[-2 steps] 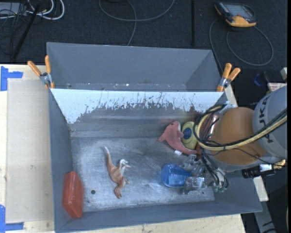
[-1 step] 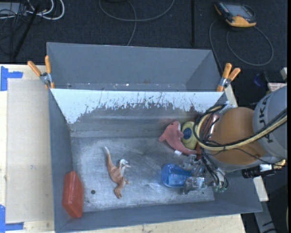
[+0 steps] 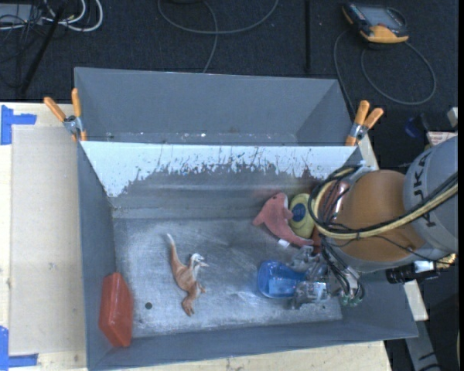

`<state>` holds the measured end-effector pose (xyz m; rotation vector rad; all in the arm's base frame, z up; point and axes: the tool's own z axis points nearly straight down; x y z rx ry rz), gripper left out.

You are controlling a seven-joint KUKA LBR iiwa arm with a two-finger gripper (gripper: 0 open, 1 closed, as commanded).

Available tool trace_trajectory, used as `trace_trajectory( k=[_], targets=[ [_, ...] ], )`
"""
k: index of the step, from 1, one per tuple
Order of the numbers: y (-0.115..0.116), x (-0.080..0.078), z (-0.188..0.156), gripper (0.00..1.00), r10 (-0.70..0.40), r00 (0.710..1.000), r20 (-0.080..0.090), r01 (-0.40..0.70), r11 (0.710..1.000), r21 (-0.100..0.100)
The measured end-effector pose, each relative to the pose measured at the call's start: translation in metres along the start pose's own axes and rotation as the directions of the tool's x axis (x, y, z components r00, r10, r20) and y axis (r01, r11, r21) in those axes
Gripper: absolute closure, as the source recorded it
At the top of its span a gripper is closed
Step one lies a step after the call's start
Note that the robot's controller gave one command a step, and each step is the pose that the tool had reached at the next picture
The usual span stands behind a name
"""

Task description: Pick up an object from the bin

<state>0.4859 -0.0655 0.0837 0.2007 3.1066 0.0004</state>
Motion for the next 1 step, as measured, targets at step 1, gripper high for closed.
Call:
trace_trajectory(
  k=[1],
  targets=[
    [-0.0003, 0.0036, -0.0059, 1.00, 0.001, 1.000, -0.019, -0.001, 1.000, 0.001]
  ],
)
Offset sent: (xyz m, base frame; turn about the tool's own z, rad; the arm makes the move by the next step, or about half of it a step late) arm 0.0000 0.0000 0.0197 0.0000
